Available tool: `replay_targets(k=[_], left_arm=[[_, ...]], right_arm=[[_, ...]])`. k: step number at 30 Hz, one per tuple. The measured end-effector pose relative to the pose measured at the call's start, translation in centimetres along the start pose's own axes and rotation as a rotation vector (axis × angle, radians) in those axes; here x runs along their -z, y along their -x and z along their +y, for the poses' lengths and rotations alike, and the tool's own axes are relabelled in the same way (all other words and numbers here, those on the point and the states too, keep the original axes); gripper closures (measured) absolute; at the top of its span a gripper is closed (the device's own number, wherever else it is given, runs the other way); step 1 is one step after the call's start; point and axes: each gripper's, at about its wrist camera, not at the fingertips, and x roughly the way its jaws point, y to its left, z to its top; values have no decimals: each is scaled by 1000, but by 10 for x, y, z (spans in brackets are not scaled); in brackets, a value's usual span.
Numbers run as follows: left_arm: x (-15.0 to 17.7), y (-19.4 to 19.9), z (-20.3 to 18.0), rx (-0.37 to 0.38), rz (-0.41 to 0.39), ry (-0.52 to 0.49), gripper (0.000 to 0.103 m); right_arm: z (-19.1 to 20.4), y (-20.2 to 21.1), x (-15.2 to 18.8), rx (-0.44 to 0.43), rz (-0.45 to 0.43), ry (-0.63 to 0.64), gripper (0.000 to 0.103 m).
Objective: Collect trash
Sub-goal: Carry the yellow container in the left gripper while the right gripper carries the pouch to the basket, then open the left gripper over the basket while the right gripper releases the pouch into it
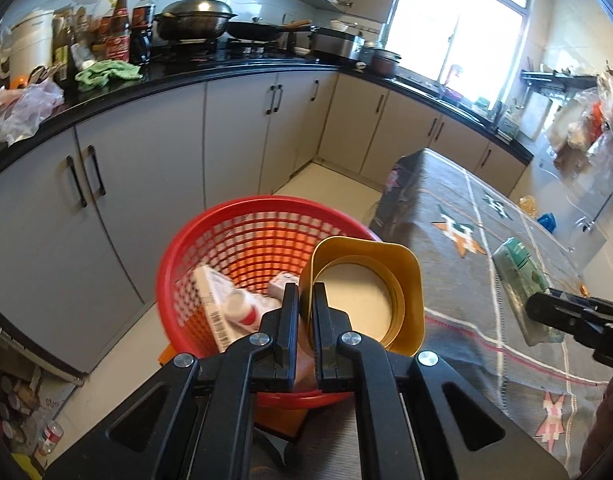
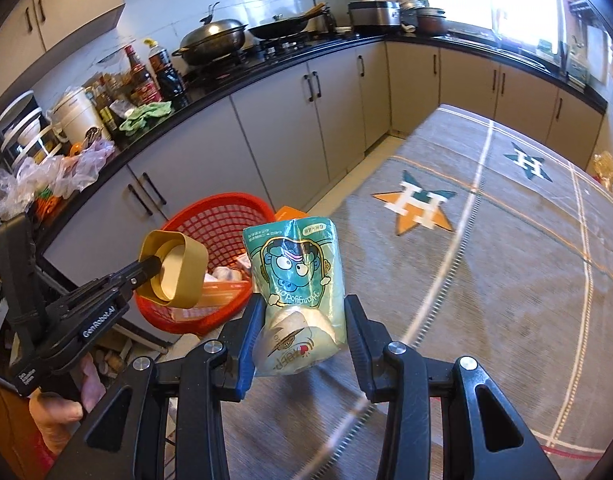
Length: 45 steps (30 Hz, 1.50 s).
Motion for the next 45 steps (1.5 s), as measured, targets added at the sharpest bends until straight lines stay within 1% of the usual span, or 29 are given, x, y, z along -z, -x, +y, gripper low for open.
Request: replay_targets(k=[7, 13, 20, 26, 30, 32, 39, 41, 43, 45], left_arm=[[4, -13, 28, -59, 17, 13, 97], [6, -22, 42, -96, 19, 15, 97], [7, -29, 45, -104, 19, 7, 97], [8, -31, 44, -107, 14, -4, 97], [9, -30, 44, -109, 13, -3, 97], [9, -29, 43, -113, 9, -4, 97], [7, -24, 39, -115, -8, -12, 97], [6, -22, 37, -116, -14, -15, 93], [6, -18, 34, -124, -28, -17, 77], [6, -13, 31, -149, -50, -22, 68]], right_arm=[[31, -16, -14, -45, 9, 36, 59], [54, -46, -28, -91, 37, 38, 59], [61, -84, -42, -94, 63, 11, 59], [58, -102, -45, -89, 85, -12, 56], [59, -104, -43, -97, 90, -8, 51], [60, -102, -42, -112, 88, -4, 51], [63, -83, -41, -126, 53, 11, 51], [61, -75, -38, -125, 41, 7, 50], [58, -67, -36, -113, 27, 7, 48], [53, -58, -33, -104, 10, 5, 42]])
